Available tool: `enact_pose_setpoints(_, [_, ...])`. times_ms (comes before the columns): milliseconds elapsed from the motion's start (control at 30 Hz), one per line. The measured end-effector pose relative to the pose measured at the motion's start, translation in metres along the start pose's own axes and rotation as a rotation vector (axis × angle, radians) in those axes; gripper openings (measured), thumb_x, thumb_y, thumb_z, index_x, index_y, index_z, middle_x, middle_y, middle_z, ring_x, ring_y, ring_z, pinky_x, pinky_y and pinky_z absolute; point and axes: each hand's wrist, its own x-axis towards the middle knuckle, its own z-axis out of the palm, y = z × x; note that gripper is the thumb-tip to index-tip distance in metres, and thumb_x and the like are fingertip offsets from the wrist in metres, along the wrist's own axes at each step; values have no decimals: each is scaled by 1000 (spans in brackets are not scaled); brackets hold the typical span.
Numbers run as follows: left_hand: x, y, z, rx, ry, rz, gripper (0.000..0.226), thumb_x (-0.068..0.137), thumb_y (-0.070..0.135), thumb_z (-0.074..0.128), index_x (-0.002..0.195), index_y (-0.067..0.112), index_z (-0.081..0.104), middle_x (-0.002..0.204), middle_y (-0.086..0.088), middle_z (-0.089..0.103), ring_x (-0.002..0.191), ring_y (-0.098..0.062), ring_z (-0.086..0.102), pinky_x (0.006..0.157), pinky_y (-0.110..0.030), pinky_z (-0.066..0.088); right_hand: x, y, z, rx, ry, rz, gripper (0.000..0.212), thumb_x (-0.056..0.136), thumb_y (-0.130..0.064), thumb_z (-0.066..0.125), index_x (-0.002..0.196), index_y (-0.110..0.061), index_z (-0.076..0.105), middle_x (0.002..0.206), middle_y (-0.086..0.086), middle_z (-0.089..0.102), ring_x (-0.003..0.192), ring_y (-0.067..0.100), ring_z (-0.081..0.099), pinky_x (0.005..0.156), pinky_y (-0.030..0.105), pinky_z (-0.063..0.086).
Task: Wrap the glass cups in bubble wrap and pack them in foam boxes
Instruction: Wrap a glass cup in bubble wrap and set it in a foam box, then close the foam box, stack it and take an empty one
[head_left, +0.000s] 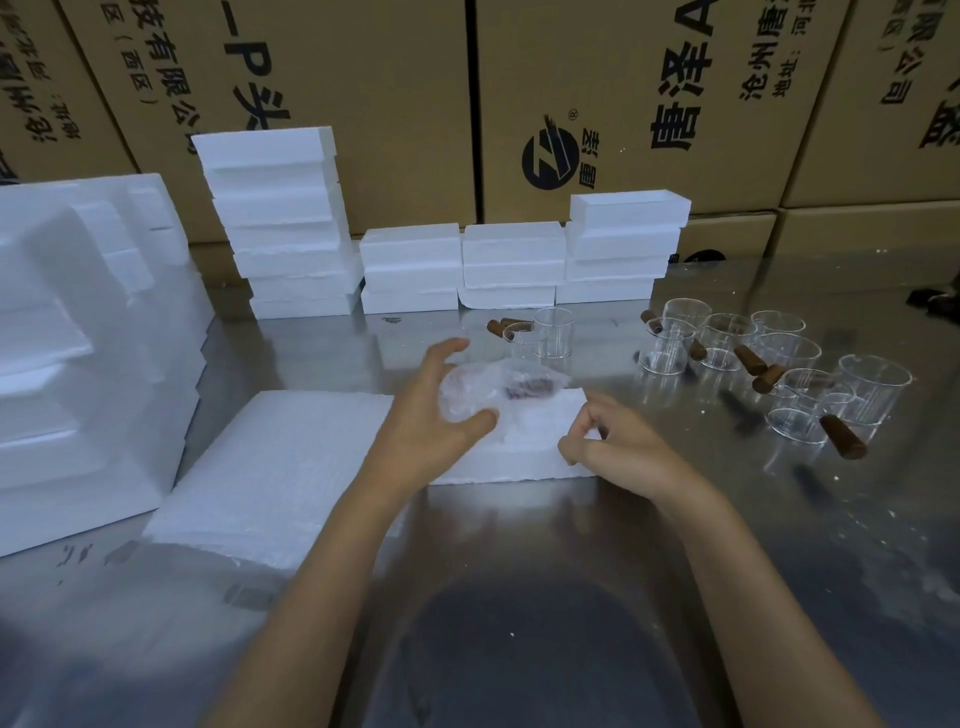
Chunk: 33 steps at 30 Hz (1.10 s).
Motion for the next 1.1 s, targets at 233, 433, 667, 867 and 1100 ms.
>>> enact_pose_setpoints(233, [-2,-2,7,213,-93,-9,57,87,32,70,142,28,54,142,6,51,138,-15,36,118,-38,26,-4,-5,-3,16,65,35,18,80,-12,68,66,-11,57,103,-4,59,95,10,52,72,21,36])
enact_pose_setpoints(433, [-1,-13,11,87,-190,-68,58,96,32,62,149,37,40,159,12,28,145,-4,27,111,-19,18,-3,-4,4,-14,164,39,15,82,-15,66,69,-12,58,104,-12,57,108,14,50,86,28,37])
enact_pose_setpoints(667, [0,-14,17,130,-206,-41,63,98,36,58,154,37,30,161,15,19,147,-4,20,111,-19,15,4,-2,6,417,345,24,8,91,-18,60,84,-20,63,89,-12,65,80,-9,56,69,15,38])
enact_pose_setpoints(867, [19,7,10,-157,-214,-189,56,95,40,58,146,46,34,144,15,44,128,-5,43,97,-19,33,18,5,2,541,492,20,14,96,-19,58,106,-13,67,91,-14,66,85,0,61,69,8,44])
enact_pose_setpoints(1100, [148,26,8,233,-24,-132,42,100,29,51,141,22,45,141,-7,48,105,-18,55,81,-22,38,30,16,-6,638,638,57,14,96,-21,51,90,-25,64,101,-1,71,102,17,64,86,35,50])
